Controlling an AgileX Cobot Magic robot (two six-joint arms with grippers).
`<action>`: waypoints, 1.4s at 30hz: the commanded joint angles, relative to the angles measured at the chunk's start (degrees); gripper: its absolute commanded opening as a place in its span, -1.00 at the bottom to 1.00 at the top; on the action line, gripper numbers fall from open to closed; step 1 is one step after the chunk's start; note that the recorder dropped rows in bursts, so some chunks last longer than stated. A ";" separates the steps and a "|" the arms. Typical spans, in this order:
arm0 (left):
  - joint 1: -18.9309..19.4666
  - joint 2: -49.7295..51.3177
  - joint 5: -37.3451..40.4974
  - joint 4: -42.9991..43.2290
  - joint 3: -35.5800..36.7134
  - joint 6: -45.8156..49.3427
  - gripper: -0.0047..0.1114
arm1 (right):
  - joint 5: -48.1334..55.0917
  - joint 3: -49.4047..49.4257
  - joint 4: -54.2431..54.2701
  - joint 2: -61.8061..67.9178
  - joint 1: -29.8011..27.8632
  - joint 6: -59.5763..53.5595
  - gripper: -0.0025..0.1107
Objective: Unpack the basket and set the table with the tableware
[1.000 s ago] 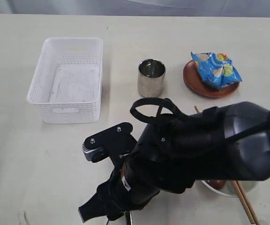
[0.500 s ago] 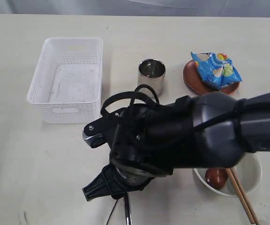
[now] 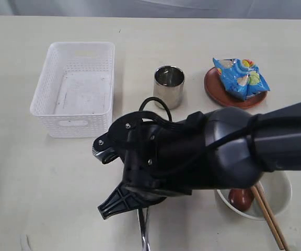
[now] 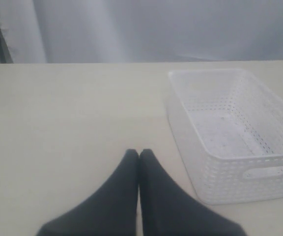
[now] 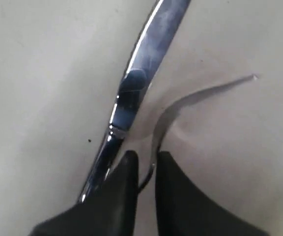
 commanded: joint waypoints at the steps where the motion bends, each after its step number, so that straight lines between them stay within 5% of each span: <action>1: -0.41 -0.19 -0.28 0.26 0.11 0.04 -0.92 | 0.28 -0.29 -3.76 0.17 0.05 -0.34 -0.96; 24: -0.41 -0.19 -0.28 0.26 0.11 0.04 -0.92 | -5.16 -0.29 -14.18 0.17 -4.55 7.81 -0.93; 27: -0.41 -0.19 -0.28 0.26 0.11 0.04 -0.92 | -4.91 -0.29 -14.07 0.07 -4.55 7.81 -0.65; 31: -0.41 -0.19 -0.28 0.26 0.11 0.04 -0.92 | -4.68 -0.29 -14.07 -1.21 -4.55 7.81 -0.03; 33: -0.41 -0.19 -0.28 0.26 0.11 0.04 -0.92 | -4.19 -0.29 -13.17 -2.01 -4.55 6.28 0.07; 42: -0.41 -0.19 -0.28 0.26 0.11 0.04 -0.92 | -1.67 -0.29 -5.86 0.46 -4.42 -0.78 -0.31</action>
